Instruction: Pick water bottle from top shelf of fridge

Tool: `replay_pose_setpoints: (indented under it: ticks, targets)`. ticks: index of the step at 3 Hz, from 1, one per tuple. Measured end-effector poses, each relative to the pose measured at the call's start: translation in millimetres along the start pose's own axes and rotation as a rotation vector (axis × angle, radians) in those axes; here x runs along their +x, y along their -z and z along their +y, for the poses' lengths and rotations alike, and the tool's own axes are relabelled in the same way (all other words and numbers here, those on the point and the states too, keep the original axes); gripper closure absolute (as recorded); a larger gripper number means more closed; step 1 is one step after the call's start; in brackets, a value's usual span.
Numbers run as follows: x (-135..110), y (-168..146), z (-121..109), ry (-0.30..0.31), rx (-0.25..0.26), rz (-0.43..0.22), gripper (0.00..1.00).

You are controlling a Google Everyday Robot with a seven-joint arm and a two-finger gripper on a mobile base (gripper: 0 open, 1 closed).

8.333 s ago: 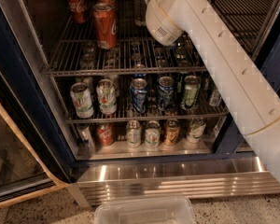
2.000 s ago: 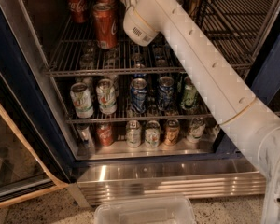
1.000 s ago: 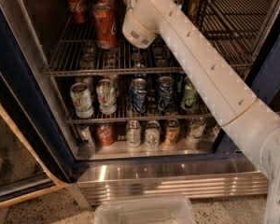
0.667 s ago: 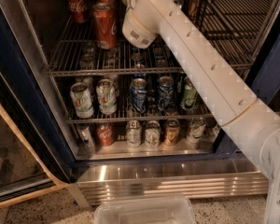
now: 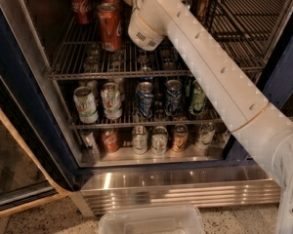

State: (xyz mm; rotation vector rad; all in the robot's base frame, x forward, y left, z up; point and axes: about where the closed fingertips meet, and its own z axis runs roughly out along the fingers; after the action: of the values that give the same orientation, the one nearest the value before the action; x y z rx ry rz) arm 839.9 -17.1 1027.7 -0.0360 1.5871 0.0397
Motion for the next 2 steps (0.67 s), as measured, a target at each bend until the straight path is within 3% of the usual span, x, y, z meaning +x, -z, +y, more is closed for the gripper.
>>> replay_pose_setpoints:
  ticks: [2]
  targets:
    - [-5,-16,0,0.025,-0.012,-0.025,0.18]
